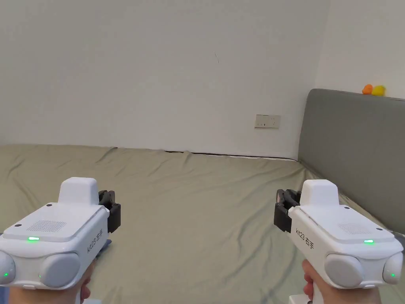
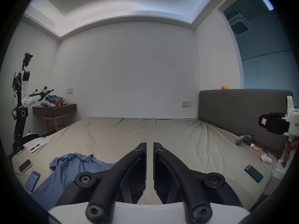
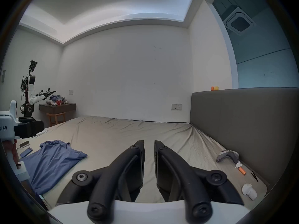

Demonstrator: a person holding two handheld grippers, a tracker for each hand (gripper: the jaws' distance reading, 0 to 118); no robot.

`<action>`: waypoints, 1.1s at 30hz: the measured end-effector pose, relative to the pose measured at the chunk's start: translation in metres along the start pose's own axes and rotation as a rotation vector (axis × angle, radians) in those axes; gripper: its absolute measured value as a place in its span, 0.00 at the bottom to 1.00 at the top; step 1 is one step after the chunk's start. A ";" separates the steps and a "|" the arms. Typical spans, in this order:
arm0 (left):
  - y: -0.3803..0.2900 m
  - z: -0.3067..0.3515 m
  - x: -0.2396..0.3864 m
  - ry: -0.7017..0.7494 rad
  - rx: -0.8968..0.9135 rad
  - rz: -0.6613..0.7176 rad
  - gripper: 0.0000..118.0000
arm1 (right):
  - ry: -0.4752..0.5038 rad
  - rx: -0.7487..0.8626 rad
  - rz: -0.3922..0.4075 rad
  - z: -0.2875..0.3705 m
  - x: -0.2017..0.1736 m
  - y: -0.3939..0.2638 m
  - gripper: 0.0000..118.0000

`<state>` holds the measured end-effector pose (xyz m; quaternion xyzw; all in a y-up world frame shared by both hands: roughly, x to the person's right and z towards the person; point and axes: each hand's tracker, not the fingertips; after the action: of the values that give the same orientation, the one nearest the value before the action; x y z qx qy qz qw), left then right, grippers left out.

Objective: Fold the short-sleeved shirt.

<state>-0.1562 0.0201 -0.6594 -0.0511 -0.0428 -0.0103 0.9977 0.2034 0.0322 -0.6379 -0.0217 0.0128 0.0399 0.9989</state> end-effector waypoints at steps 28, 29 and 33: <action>-0.061 0.034 -0.213 0.242 -0.586 0.138 0.00 | 0.574 -0.220 0.039 -0.051 -0.282 -0.057 0.03; -0.068 0.018 -0.220 0.166 -0.691 0.201 0.00 | 0.586 -0.240 0.039 -0.054 -0.285 -0.061 0.03; -0.093 -0.040 -0.219 0.092 -0.796 0.227 0.00 | 0.591 -0.285 0.068 -0.070 -0.295 -0.077 0.03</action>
<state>-0.3731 -0.0726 -0.7086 -0.4369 0.0151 0.0816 0.8957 -0.0857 -0.0706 -0.6966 -0.1715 0.2970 0.0666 0.9370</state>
